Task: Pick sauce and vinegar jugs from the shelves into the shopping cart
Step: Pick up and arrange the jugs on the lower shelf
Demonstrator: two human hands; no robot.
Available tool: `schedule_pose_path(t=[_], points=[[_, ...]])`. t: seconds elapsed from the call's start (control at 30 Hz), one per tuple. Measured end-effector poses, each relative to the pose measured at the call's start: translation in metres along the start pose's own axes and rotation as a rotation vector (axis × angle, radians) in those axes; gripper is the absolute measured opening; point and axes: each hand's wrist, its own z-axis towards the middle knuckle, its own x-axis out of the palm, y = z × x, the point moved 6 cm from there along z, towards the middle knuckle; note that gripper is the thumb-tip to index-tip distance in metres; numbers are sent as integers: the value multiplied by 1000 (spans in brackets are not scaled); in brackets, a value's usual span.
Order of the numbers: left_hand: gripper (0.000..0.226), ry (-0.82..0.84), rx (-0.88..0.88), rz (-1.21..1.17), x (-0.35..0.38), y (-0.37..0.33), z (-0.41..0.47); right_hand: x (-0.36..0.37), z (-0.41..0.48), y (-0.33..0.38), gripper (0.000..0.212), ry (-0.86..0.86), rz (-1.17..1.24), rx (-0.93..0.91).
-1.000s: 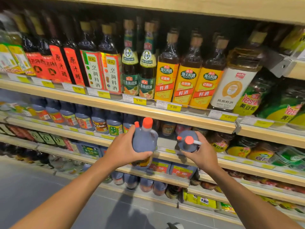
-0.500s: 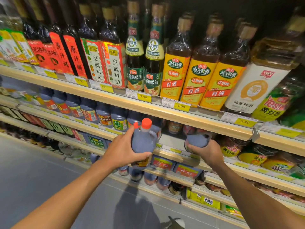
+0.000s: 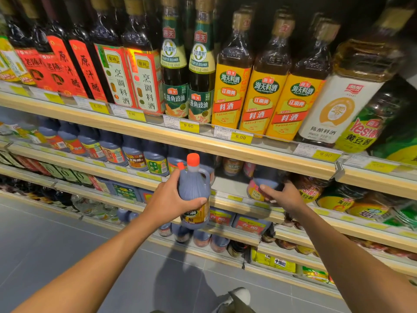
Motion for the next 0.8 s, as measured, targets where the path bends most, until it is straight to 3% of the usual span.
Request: schedule_pose_path(t=[0.13, 0.23, 0.3, 0.4, 0.63, 0.8], points=[[74, -15, 28, -20, 9, -1, 1, 9, -44, 6, 41, -213, -125, -198], [78, -21, 35, -56, 20, 1, 2, 47, -73, 22, 53, 23, -255, -325], [88, -21, 49, -70, 30, 0, 4, 73, -83, 35, 80, 167, -358, -359], [99, -1, 58, -87, 47, -6, 8, 94, -84, 60, 102, 186, -392, -398], [93, 12, 124, -148, 83, -17, 21, 92, -66, 78, 73, -14, -336, -435], [103, 58, 146, -147, 99, -13, 40, 80, -47, 75, 55, -75, -263, -444]])
